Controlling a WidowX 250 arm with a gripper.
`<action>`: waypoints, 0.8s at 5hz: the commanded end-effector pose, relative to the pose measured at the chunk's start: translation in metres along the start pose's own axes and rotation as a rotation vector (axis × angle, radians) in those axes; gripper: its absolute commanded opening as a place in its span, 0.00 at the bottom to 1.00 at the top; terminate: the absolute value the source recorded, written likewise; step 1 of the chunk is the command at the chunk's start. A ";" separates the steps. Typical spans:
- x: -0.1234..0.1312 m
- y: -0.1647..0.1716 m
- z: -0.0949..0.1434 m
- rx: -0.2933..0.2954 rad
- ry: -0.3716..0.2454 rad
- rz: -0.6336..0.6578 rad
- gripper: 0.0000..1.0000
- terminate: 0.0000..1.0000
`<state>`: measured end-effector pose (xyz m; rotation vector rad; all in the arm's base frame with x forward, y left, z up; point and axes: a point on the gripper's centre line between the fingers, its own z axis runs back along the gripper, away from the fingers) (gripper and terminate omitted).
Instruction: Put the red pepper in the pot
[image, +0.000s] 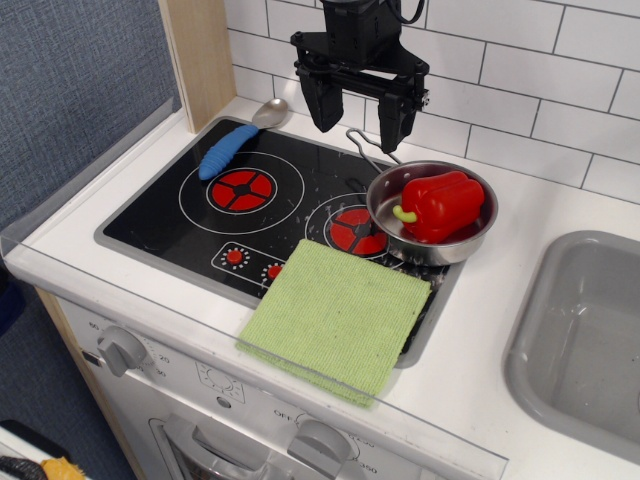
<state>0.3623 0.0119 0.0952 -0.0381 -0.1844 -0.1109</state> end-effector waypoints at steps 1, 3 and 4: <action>-0.003 0.006 0.014 0.005 -0.036 0.000 1.00 0.00; -0.003 0.006 0.014 0.005 -0.036 0.000 1.00 0.00; -0.003 0.006 0.014 0.005 -0.036 0.000 1.00 1.00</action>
